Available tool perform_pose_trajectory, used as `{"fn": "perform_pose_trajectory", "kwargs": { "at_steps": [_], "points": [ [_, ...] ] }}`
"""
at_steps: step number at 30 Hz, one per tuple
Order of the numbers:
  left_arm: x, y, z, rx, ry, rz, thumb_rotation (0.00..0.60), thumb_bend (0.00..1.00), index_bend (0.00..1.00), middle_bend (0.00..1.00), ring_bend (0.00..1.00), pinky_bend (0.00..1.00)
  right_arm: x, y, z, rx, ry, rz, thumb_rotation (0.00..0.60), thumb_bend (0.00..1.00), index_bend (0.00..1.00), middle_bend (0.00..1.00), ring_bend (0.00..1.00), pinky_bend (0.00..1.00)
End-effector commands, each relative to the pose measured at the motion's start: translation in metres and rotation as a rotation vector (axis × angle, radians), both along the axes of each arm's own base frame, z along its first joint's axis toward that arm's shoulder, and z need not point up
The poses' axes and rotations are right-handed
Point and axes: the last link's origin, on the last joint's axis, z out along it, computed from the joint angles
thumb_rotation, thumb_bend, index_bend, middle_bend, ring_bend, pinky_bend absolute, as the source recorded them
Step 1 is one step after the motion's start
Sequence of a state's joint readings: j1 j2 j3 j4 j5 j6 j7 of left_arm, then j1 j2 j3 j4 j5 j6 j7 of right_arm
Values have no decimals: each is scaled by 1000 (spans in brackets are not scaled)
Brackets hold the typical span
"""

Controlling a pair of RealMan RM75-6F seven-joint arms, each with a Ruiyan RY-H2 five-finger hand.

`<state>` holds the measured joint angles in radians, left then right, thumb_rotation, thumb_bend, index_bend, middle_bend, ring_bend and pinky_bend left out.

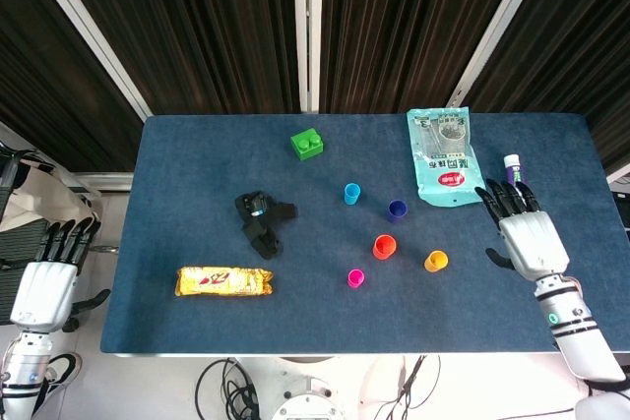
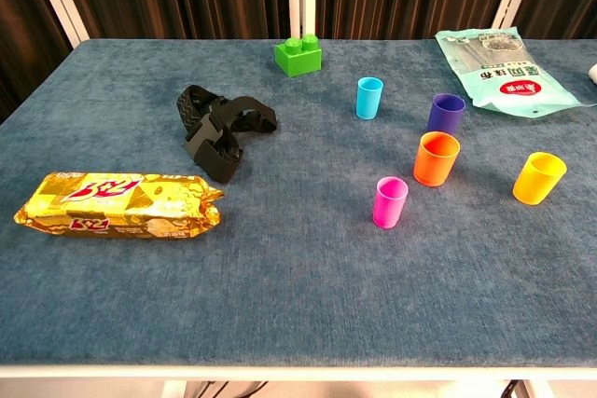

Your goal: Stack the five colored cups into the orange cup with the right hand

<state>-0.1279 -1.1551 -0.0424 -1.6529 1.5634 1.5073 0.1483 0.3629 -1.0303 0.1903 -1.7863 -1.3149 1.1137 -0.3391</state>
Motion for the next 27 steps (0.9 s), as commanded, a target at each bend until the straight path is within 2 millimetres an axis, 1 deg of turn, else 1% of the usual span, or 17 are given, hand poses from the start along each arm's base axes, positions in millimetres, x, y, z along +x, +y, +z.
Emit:
{"fn": "perform_pose_trajectory", "kwargs": {
  "at_steps": [1,4,7,13,16,21,27],
  "points": [
    [0,0,0,2,-1,0,600,32,45,36,0,0,19,-29,-13,42,46,6,600,123,0,13,0,0],
    [0,-1,0,3,2,1,600,32,45,36,0,0,29,-45,-29,78,61,-3,600,123,0,14,0,0],
    [0,-2,0,3,7,-1,600,32,45,36,0,0,32,-60,-47,116,89,-32,600,128,0,17,0,0],
    [1,-4,0,1,4,3,600,32,45,36,0,0,34,-74,-84,155,146,-62,600,135,0,24,0,0],
    [1,-5,0,-5,2,2,600,32,51,36,0,0,34,-79,-98,155,162,-65,600,145,0,45,0,0],
    [1,-6,2,0,-1,-3,600,32,56,36,0,0,34,-87,-113,161,169,-79,600,153,12,60,0,0],
    [-2,-7,4,17,-8,5,600,32,56,36,0,0,45,-96,-124,157,137,-74,600,159,35,85,0,0]
  ]
}}
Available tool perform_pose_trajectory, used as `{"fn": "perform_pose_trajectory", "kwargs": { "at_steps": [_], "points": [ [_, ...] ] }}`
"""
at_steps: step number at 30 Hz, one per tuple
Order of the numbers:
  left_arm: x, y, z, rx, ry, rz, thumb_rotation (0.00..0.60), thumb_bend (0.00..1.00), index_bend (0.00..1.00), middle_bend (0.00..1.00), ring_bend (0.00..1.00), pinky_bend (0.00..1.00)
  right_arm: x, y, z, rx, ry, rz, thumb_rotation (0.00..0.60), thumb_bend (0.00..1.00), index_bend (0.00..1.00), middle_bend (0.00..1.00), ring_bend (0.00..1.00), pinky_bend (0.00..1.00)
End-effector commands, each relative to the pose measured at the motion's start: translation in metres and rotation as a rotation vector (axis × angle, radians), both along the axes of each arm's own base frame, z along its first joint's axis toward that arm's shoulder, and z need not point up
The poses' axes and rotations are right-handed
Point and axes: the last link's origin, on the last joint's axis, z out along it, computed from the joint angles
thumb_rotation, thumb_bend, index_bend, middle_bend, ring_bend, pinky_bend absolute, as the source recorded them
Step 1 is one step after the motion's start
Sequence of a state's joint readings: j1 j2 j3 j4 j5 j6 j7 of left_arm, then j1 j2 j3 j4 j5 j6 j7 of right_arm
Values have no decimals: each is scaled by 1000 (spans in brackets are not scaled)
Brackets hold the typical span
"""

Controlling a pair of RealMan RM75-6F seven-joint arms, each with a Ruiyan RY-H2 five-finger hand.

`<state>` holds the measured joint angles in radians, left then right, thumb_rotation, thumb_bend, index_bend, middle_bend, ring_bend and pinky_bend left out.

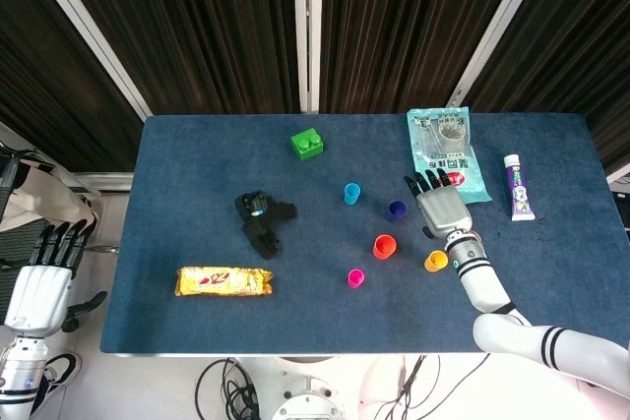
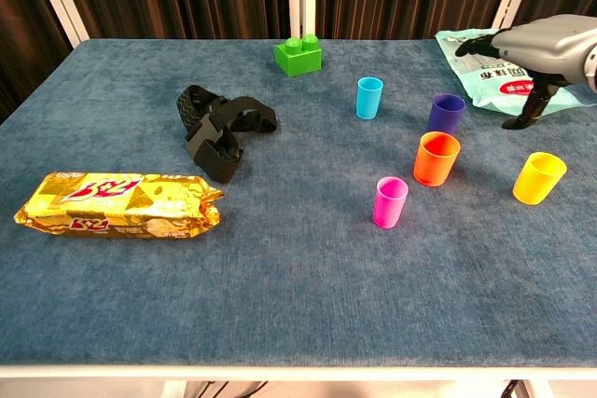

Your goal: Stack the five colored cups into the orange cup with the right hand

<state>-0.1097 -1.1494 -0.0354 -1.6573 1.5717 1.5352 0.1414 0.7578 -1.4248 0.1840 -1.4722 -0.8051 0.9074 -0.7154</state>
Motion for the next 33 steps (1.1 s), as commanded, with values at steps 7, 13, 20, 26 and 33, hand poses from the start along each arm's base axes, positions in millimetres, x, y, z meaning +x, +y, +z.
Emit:
{"fn": "perform_pose_trajectory", "kwargs": {
  "at_steps": [7,13,20,26,33],
  "points": [
    [-1,1,1,0,-5,-3,600,31,56,36,0,0,11,-8,-18,30,-17,-5,600,163,98,128,0,0],
    [-1,1,2,3,-6,0,600,32,56,36,0,0,15,-11,-25,31,-17,-6,600,168,159,171,0,0],
    [-3,1,2,-1,-10,5,600,32,56,36,0,0,16,-12,-31,32,-17,-8,600,203,226,210,0,0],
    [-4,1,4,2,-9,5,600,32,56,36,0,0,18,-13,-36,31,-31,-6,600,213,240,251,0,0],
    [-4,0,4,0,-10,6,600,32,56,36,0,0,17,-11,-43,35,-39,-6,600,219,257,298,0,0]
  ]
}}
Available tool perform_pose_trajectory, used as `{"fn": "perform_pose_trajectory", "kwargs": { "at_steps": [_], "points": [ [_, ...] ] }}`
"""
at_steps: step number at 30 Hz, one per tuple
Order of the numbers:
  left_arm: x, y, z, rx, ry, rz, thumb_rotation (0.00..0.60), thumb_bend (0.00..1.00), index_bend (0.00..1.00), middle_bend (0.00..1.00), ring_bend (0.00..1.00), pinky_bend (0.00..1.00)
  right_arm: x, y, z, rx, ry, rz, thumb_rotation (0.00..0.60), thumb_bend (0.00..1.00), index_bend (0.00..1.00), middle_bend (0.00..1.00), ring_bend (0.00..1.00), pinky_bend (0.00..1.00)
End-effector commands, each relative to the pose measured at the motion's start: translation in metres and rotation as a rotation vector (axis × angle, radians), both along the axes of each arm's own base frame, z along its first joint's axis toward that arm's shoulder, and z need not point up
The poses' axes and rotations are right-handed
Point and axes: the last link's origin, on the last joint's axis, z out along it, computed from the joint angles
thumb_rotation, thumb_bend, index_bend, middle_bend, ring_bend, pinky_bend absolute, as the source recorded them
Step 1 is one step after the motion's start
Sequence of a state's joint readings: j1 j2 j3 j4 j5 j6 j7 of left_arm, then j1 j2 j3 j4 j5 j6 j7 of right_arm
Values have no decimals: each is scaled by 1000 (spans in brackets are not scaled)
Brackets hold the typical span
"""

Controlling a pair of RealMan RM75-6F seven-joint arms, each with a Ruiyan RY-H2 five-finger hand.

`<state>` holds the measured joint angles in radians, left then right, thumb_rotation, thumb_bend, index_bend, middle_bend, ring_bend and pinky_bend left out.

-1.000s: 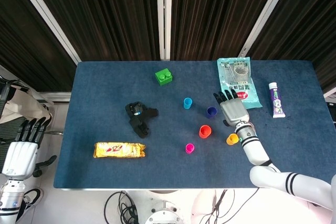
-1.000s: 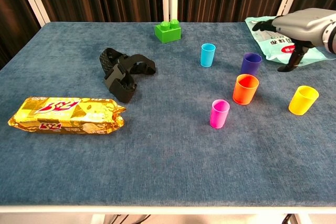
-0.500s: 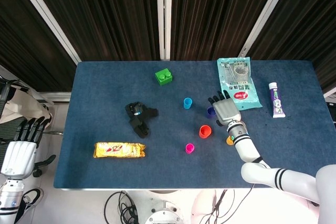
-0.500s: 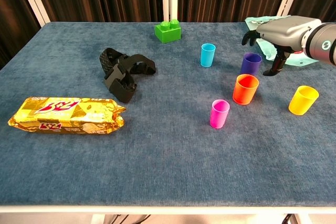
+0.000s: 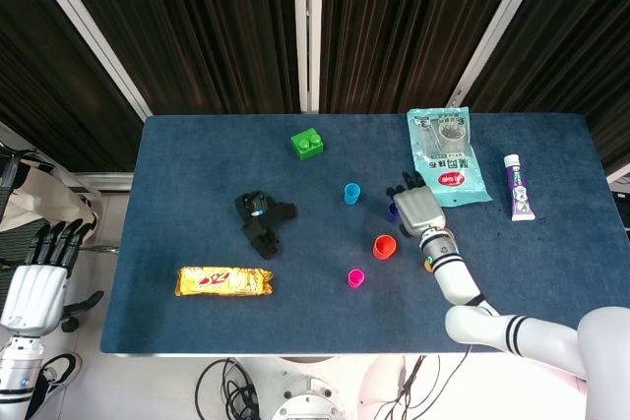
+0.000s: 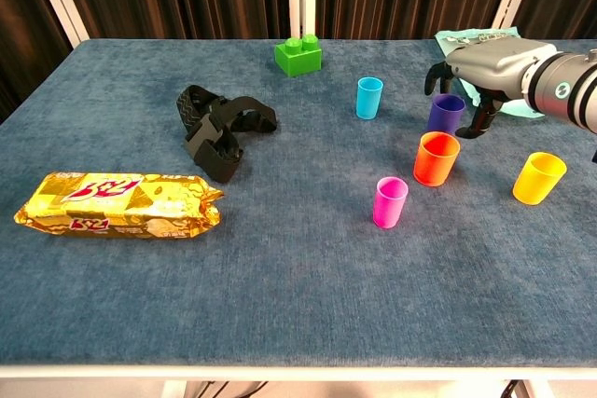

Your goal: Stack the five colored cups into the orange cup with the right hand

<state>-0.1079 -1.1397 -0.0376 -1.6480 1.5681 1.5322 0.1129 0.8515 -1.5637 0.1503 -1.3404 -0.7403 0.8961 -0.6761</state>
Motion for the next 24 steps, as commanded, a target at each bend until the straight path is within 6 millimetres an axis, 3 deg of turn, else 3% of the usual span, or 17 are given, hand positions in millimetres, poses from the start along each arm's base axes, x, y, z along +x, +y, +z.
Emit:
{"fn": "perform_pose_trajectory", "kwargs": {
  "at_steps": [1,14,24],
  "points": [
    [0,-1,0,2,0,0,600,32,55,36,0,0,0,0,-1,-2,-2,3,600,220,263,304,0,0],
    [-2,-2,0,-3,-1,6,600,32,56,36,0,0,-2,1,-4,-23,2,4,600,236,336,367,26,0],
    [-4,-2,-1,-7,-3,9,600,32,56,36,0,0,0,0,-3,-70,-16,39,600,256,462,489,124,0]
  ]
}}
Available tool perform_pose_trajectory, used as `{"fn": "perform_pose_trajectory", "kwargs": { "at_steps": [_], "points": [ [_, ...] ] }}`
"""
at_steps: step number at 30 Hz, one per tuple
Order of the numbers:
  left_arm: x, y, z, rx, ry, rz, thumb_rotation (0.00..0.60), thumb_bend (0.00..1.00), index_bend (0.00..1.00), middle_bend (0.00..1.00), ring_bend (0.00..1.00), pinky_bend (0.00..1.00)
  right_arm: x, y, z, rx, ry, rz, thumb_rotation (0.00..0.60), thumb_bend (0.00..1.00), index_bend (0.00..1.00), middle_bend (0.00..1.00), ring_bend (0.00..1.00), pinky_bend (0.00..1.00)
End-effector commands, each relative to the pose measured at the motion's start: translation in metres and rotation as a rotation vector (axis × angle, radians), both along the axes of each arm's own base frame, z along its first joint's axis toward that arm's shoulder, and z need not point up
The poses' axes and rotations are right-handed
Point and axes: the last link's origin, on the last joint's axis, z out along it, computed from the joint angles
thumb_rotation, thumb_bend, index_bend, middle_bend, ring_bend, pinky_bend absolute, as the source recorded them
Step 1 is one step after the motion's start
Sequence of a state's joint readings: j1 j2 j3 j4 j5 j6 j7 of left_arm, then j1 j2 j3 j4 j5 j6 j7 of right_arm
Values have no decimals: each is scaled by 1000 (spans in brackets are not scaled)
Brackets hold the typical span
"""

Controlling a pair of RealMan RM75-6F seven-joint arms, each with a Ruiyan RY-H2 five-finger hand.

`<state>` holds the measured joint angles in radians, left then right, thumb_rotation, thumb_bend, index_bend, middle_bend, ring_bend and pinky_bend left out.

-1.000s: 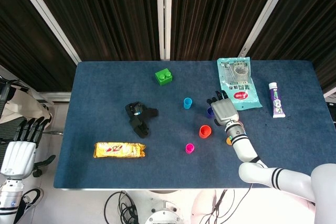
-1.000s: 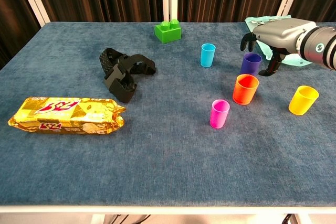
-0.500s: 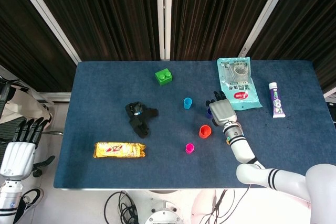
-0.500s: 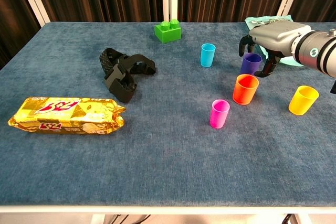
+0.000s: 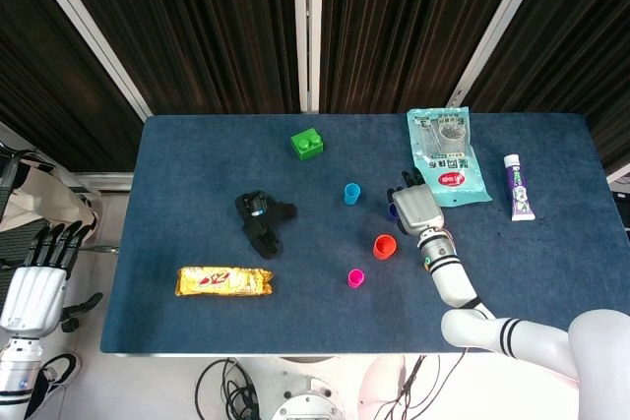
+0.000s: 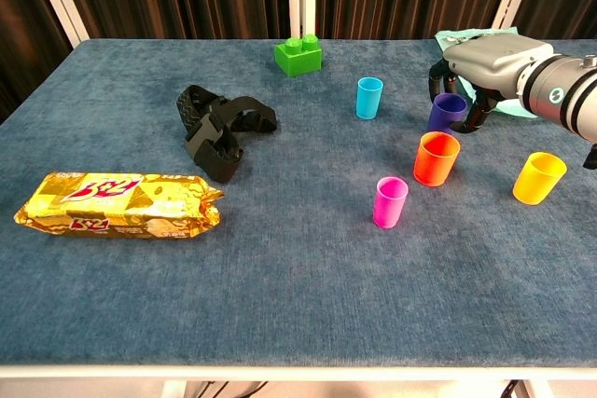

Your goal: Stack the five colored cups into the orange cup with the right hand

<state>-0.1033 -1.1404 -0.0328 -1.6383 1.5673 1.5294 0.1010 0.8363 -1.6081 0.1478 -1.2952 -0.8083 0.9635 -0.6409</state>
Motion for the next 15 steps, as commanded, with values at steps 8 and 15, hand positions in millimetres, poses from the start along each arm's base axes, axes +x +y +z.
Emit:
{"fn": "perform_pose_trajectory", "kwargs": {
  "at_steps": [8,15],
  "points": [
    [-1,-2,0,-3,-3,5,600,32,56,36,0,0,13,7,15,-26,-59,55,600,259,483,500,137,0],
    [1,0,-2,-8,4,-3,600,32,56,36,0,0,39,29,42,-6,-135,120,600,259,498,501,137,0]
  ]
}}
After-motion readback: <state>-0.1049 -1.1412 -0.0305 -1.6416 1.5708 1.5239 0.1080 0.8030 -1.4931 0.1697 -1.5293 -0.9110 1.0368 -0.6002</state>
